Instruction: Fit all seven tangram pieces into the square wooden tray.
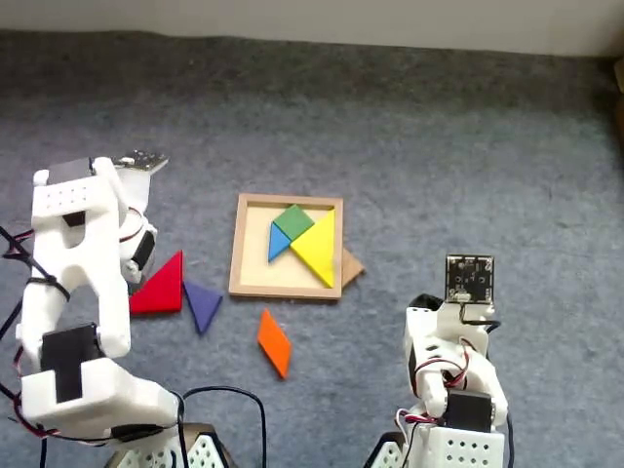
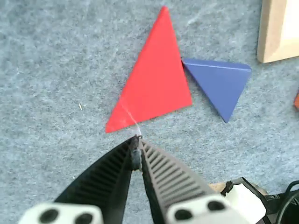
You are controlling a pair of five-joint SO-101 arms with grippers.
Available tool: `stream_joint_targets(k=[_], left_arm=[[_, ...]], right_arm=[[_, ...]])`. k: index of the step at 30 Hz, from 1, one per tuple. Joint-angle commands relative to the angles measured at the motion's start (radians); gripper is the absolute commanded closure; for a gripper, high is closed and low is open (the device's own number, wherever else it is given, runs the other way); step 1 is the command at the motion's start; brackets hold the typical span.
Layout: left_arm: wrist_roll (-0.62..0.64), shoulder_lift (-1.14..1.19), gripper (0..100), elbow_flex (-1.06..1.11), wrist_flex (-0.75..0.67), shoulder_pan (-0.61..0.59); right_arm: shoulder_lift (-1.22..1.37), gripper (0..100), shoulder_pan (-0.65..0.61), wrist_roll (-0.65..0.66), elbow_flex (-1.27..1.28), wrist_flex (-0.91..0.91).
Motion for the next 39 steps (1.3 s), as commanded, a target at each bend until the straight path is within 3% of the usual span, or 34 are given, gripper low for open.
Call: stream_joint_targets(k=[1, 13, 18, 23, 33, 39], left_arm=[[-0.017, -0.084, 100, 0.005, -0.009, 0.028], [-0.055, -0.418, 100, 0.214, -0.158, 0.031], [-0.058, -0.456, 100, 0.249, -0.169, 0.033], [-0.189, -0.46, 100, 0.246, -0.164, 0.033], [-0.189, -0.484, 100, 0.26, -0.172, 0.033], [-0.186, -0.708, 100, 0.458, -0.262, 0.127]], right_arm=[[-0.004, 97.4, 0.013, -0.002, 0.143, 0.002], [-0.004, 97.4, 0.013, -0.002, 0.143, 0.002], [-0.004, 97.4, 0.013, -0.002, 0.143, 0.002], [-0.004, 97.4, 0.013, -0.002, 0.143, 0.002], [-0.004, 97.4, 0.013, -0.002, 0.143, 0.002], [-0.004, 97.4, 0.015, -0.002, 0.143, 0.002]])
